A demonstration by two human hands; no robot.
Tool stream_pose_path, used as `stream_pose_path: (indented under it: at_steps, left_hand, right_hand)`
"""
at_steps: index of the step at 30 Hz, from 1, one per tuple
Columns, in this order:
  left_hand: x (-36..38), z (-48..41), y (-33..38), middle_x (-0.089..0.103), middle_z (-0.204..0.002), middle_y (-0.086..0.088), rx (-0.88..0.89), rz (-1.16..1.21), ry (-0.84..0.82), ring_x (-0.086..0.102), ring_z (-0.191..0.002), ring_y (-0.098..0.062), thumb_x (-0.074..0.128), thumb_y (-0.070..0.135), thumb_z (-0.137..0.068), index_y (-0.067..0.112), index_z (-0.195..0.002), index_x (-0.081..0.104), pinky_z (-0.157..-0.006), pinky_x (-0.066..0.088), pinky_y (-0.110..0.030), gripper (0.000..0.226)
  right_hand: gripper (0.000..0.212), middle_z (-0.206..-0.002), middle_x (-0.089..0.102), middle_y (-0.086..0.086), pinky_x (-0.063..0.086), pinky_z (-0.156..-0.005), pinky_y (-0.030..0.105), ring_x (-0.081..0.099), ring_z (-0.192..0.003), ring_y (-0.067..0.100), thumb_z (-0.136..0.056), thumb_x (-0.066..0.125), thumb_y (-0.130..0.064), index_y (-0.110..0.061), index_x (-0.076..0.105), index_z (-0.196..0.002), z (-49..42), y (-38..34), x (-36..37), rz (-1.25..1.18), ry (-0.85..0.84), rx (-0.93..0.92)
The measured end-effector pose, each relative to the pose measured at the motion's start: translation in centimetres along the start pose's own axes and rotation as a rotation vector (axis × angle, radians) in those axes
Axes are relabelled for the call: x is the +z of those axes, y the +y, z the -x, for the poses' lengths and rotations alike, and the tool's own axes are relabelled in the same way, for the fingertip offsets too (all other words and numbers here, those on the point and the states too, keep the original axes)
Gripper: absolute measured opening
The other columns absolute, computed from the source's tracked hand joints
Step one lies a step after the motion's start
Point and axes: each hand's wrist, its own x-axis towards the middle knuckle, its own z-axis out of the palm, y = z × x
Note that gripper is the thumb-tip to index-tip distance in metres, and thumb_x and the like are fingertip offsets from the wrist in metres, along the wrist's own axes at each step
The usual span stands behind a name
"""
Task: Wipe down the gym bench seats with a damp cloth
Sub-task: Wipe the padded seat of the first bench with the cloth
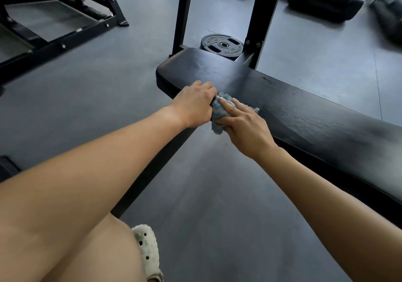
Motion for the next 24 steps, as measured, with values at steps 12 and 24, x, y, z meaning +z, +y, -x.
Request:
stream_pose_path:
  at_steps: [12,24]
  left_hand:
    - [0.4,0.7,-0.8,0.054,-0.133,-0.007,0.027,0.021,-0.082,0.048,-0.121,-0.029,0.051,0.013,-0.095,0.008,-0.136,0.056,-0.109,0.042,-0.042,0.042]
    - [0.5,0.8,0.9,0.052,-0.127,-0.013,-0.011,-0.028,-0.052,0.049,-0.115,-0.032,0.055,0.016,-0.092,0.007,-0.123,0.053,-0.094,0.051,-0.046,0.032]
  right_hand:
    - [0.02,-0.155,0.049,0.002,0.043,-0.11,0.051,0.047,-0.139,0.036,-0.091,0.066,-0.009,-0.022,0.075,-0.104,6.7,1.8,-1.0,0.13,0.044,0.057]
    - [0.027,-0.156,0.047,-0.001,0.038,-0.114,0.049,0.04,-0.145,0.034,-0.089,0.066,-0.01,-0.028,0.077,-0.107,0.2,0.4,0.0,-0.135,-0.069,0.051]
